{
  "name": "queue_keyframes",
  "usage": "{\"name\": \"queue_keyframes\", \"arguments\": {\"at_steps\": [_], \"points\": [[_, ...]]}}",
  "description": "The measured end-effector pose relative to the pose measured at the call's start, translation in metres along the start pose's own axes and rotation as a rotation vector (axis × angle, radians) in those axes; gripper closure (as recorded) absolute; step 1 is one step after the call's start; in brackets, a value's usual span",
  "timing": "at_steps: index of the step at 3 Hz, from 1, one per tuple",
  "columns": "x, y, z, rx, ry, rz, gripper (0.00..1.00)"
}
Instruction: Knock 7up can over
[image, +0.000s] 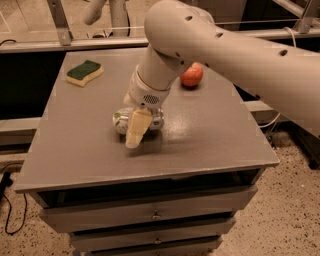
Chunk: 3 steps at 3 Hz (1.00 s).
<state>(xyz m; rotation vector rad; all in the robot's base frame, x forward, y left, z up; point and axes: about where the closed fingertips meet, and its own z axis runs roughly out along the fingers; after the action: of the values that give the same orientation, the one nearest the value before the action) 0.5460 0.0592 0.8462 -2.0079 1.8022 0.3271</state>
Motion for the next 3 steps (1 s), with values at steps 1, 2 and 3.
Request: {"name": "queue_keyframes", "arguments": {"at_steps": [1, 2, 3], "points": [[-0.004, -0.001, -0.010, -0.006, -0.041, 0.007, 0.00], [0.005, -0.006, -0.028, -0.005, -0.093, 0.039, 0.00], [0.029, -0.013, -0.058, 0.005, -0.163, 0.097, 0.00]]}}
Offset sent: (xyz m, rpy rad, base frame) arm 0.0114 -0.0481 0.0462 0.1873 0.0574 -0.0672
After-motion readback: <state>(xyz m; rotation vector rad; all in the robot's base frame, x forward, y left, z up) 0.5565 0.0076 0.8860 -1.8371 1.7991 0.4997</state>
